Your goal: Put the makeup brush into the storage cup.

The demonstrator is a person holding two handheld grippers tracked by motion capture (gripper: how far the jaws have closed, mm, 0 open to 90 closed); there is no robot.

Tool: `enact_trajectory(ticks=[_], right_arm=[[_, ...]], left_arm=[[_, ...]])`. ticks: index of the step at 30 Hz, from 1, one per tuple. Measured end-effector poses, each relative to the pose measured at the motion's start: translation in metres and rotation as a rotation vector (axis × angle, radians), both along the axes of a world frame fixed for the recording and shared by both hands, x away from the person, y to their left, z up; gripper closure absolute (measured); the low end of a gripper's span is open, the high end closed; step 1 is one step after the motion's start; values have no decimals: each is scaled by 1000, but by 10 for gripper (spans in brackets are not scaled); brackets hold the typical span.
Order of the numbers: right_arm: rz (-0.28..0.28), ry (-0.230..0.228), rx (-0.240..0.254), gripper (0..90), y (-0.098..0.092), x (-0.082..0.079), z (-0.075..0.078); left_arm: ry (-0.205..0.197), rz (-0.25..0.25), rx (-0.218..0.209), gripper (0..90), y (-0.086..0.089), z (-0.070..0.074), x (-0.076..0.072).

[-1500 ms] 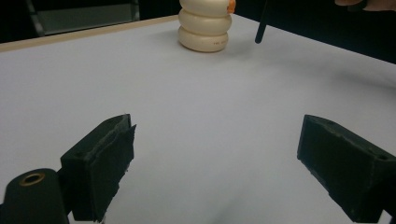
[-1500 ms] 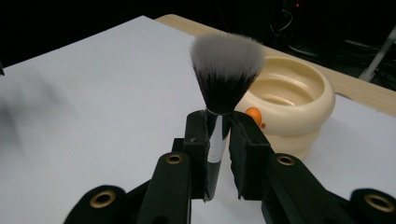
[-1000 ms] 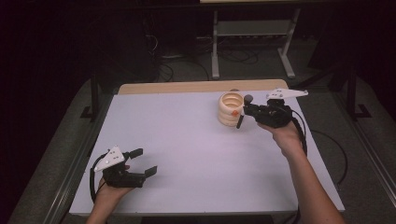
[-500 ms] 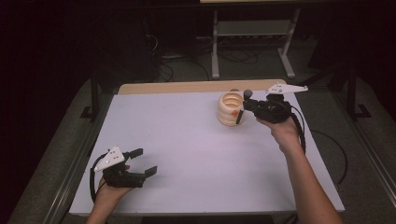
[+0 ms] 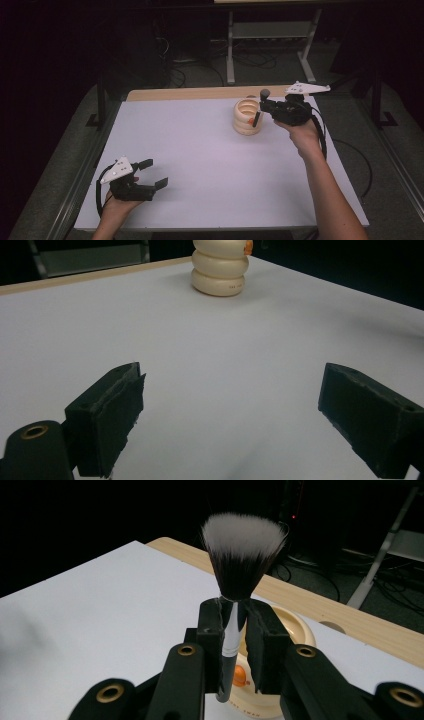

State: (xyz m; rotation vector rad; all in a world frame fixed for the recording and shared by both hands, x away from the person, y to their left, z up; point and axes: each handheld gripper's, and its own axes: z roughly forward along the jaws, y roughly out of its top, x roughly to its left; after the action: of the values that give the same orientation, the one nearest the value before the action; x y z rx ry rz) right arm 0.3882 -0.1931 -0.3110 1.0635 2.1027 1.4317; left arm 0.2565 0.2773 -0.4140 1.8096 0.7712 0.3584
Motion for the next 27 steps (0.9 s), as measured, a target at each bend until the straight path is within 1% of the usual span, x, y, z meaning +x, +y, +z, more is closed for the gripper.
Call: enact_trajectory(ticks=[1, 2, 7, 13, 15, 20, 27], right_arm=[[3, -6, -2, 764, 0, 1, 1], [0, -2, 1, 764, 1, 1, 2], [-3, -12, 0, 764, 3, 5, 5], [-11, -12, 3, 764, 5, 10, 9], [-14, -16, 3, 764, 5, 12, 9], [-18, -9, 10, 764, 6, 16, 10], [-30, -8, 7, 764, 7, 23, 9]], left_arm=[[1, 1, -2, 103, 0, 0, 0], [1, 1, -2, 103, 0, 0, 0], [2, 3, -3, 103, 0, 0, 0], [3, 5, -5, 103, 0, 0, 0], [6, 4, -6, 103, 0, 0, 0], [2, 1, -6, 103, 0, -1, 0], [3, 2, -8, 103, 0, -1, 0]])
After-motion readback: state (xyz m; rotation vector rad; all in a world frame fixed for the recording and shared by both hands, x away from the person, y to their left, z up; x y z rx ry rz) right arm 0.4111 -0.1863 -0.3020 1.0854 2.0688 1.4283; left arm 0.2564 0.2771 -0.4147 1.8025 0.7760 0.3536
